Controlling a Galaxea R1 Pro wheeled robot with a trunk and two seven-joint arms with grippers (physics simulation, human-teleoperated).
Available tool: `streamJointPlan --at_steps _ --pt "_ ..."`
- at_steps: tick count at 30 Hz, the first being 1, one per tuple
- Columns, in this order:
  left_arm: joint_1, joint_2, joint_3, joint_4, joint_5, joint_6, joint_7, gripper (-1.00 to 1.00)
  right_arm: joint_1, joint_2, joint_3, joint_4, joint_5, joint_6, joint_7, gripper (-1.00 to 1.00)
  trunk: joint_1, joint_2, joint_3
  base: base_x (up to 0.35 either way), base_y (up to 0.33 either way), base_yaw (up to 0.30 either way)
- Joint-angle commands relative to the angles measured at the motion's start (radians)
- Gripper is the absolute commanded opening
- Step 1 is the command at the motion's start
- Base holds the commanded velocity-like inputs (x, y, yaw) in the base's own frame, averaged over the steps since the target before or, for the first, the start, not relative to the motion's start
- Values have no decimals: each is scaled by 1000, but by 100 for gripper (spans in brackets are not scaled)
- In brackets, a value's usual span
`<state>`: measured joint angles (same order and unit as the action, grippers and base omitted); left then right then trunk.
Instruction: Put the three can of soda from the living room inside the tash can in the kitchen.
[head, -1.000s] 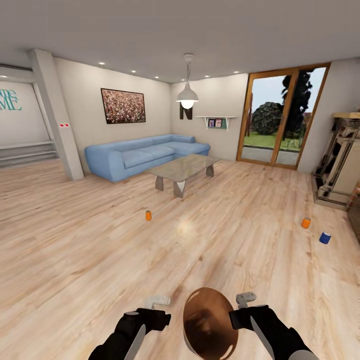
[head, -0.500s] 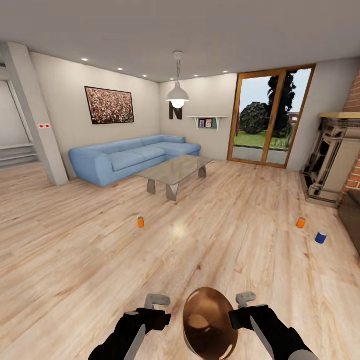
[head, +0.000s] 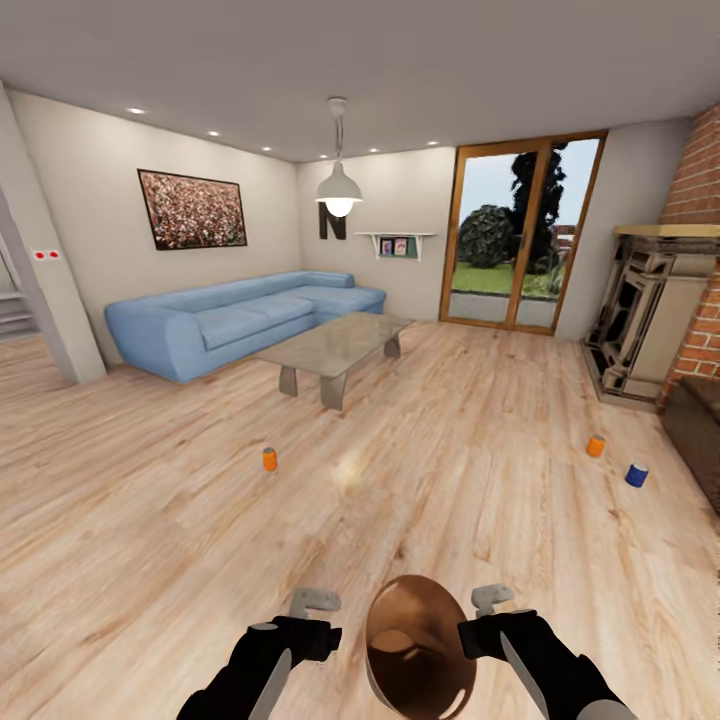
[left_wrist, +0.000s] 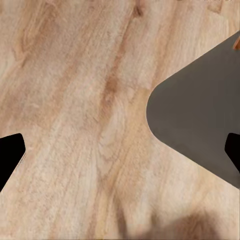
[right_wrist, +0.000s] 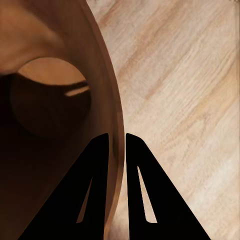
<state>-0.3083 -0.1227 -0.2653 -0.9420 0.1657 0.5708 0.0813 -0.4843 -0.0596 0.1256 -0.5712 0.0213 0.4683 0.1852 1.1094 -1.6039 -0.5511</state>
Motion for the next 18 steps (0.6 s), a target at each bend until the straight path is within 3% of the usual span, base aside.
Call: streamJointPlan --at_steps 1,11,18 --pt "0 0 0 0 0 0 0 100 0 1 -1 -1 -13 1 6 -100 0 0 0 282 209 -259" --pt "0 0 0 0 0 0 0 100 0 1 0 -1 -13 1 6 -100 0 0 0 281 211 -136" --pt "0 -1 0 0 0 1 0 100 0 1 4 -1 -14 1 6 -100 0 0 0 241 245 -221"
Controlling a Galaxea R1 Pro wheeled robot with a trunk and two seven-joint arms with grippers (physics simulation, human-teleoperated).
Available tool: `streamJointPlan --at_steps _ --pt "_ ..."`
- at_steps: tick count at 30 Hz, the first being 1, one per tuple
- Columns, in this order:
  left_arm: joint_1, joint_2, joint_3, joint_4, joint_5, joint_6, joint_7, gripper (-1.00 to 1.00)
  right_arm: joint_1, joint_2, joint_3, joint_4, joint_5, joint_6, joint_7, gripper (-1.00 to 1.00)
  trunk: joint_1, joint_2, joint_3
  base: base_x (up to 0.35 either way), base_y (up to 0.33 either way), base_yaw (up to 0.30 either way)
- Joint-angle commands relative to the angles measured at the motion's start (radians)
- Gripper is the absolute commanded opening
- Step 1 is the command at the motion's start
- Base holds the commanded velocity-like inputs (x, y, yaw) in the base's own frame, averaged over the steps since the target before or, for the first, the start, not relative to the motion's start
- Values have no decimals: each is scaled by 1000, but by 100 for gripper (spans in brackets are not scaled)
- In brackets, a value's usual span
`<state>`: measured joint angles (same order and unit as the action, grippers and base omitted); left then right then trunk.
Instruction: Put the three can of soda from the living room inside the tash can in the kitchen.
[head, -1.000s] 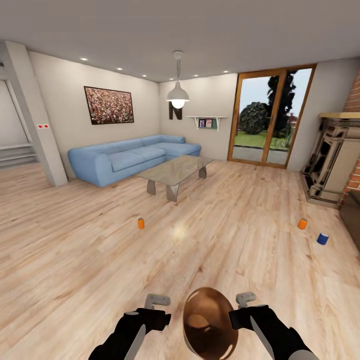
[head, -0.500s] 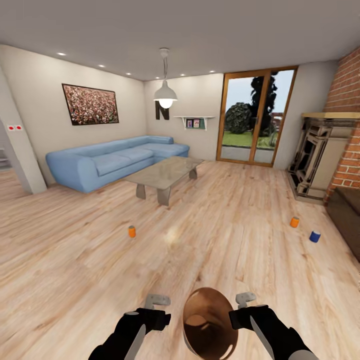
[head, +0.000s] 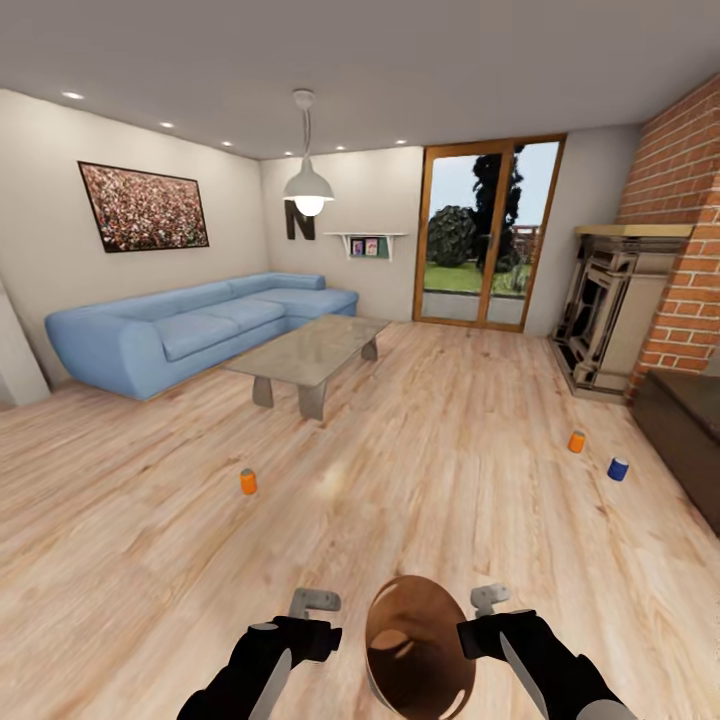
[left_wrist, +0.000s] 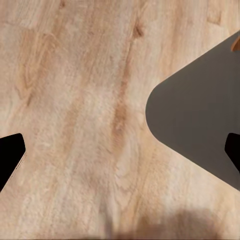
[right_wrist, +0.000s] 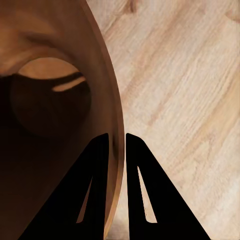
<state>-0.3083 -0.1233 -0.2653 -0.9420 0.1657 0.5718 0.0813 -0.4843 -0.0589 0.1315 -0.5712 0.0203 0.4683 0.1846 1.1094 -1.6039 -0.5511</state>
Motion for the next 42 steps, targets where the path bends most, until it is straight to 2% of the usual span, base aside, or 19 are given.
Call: streamJointPlan --at_steps 1,19,34,42 --pt "0 0 0 0 0 0 0 100 0 0 -1 -1 -13 1 6 -100 0 0 0 179 280 -244" --pt "0 -1 0 -1 1 0 0 100 0 1 -1 -1 -13 1 7 -100 0 0 0 110 302 -235" --pt "0 0 0 -1 3 0 -1 100 0 2 -1 -1 -13 1 7 -100 0 0 0 20 319 -18" --pt "0 1 0 -1 2 -1 -2 100 0 2 -1 -1 -13 1 7 -100 0 0 0 191 277 -37"
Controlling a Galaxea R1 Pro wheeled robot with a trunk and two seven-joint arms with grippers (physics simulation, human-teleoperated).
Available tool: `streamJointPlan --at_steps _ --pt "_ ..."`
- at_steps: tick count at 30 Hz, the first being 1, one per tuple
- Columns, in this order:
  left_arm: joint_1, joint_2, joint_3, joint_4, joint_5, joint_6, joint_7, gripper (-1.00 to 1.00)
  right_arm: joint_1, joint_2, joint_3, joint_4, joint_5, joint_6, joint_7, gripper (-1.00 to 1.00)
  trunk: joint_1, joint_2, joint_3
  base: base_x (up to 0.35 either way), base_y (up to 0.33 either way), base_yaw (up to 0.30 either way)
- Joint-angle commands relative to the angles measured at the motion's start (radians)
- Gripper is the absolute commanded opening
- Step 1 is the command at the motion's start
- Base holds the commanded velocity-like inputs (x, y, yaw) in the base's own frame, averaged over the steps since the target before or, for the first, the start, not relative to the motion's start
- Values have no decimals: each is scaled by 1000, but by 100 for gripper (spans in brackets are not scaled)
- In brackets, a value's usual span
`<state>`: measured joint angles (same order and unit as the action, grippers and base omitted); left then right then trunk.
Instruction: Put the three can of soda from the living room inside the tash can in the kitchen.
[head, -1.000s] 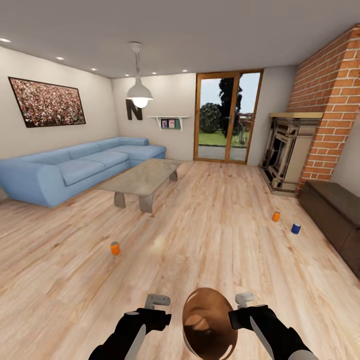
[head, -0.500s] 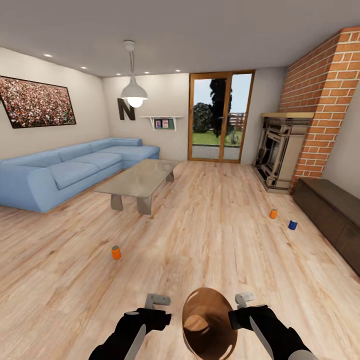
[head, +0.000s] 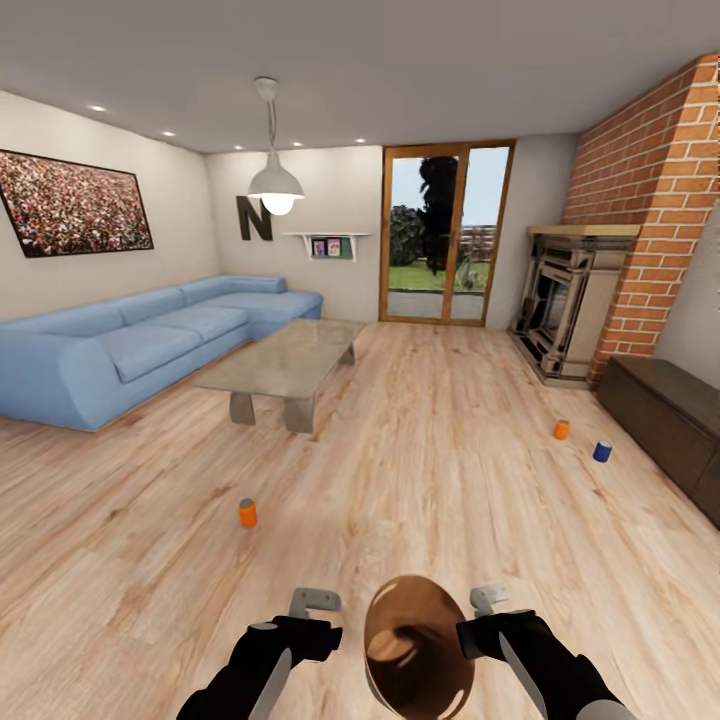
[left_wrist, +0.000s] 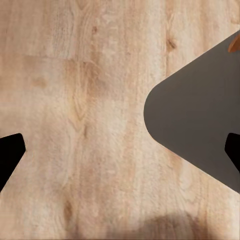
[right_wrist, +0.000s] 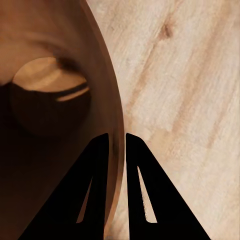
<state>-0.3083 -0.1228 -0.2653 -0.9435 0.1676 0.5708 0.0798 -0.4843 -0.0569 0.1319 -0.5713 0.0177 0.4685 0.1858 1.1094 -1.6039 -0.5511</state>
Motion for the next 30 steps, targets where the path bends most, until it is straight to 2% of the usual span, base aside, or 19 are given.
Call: streamJointPlan --at_steps 1,15,30 --pt "0 0 0 0 0 0 0 100 0 0 -2 -1 -10 1 6 -100 0 0 0 230 261 -161" --pt "0 0 0 0 1 0 0 100 0 1 -1 -1 -10 1 6 -100 0 0 0 173 286 -231" --pt "0 0 0 0 1 0 -1 100 0 8 -2 -1 -9 1 6 -100 0 0 0 71 314 -248"
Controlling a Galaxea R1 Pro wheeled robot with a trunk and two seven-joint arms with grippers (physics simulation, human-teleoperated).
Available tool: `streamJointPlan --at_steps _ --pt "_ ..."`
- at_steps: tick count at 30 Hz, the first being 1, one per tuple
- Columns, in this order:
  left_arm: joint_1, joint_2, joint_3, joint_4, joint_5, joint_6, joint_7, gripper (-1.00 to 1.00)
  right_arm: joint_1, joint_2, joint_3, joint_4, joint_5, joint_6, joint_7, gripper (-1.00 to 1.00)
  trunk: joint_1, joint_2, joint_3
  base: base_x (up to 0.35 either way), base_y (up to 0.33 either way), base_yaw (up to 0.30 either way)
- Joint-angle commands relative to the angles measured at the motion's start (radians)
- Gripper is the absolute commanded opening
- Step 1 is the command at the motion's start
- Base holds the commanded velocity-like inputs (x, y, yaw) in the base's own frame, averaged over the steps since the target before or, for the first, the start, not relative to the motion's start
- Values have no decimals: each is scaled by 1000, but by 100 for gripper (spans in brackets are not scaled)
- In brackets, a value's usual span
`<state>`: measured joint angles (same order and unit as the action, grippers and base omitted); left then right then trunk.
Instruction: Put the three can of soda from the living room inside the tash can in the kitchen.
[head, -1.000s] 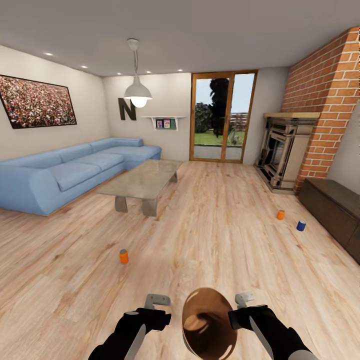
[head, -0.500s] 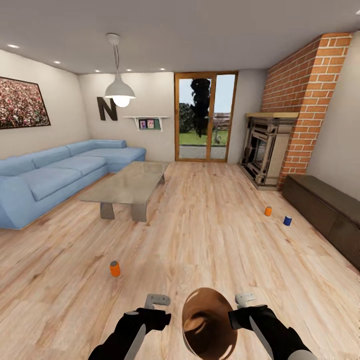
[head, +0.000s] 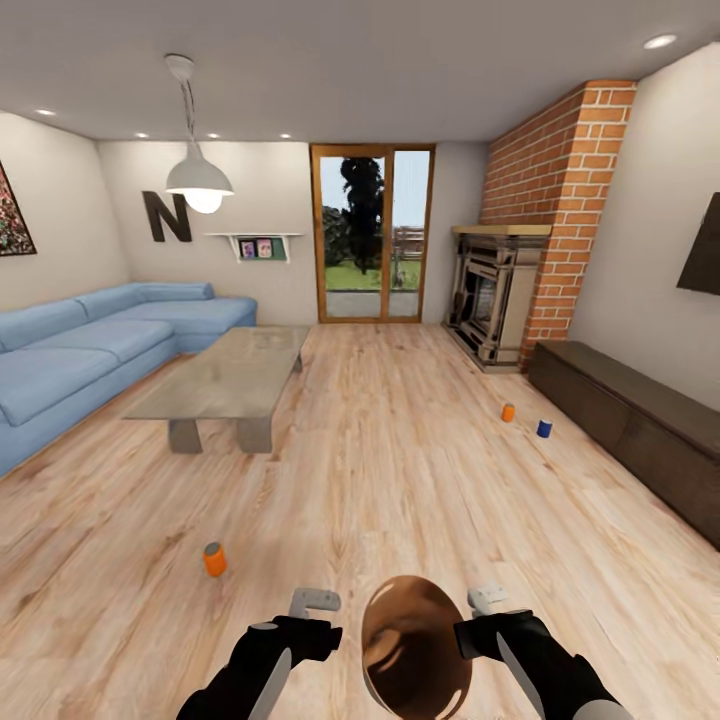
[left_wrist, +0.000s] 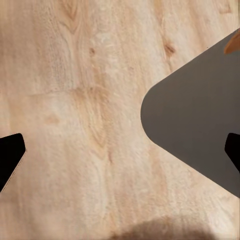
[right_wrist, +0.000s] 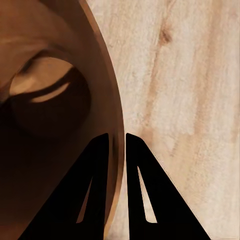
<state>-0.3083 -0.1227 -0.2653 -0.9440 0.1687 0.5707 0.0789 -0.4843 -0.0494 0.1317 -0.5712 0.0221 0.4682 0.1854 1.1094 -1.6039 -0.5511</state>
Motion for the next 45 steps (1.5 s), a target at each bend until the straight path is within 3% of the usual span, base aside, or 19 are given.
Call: streamJointPlan --at_steps 1,9,19,45 --pt "0 0 0 0 0 0 0 100 0 0 -1 -1 -13 1 6 -100 0 0 0 7 329 -248" --pt "0 0 0 -1 0 1 -3 100 0 -1 -1 -2 -13 1 6 -100 0 0 0 2 332 -148" --pt "0 0 0 -1 0 1 -4 100 0 0 -1 -1 -13 -39 6 -100 0 0 0 0 334 -10" --pt "0 1 0 0 0 0 -2 100 1 0 0 -1 -13 -42 14 -100 0 0 0 11 335 -1"
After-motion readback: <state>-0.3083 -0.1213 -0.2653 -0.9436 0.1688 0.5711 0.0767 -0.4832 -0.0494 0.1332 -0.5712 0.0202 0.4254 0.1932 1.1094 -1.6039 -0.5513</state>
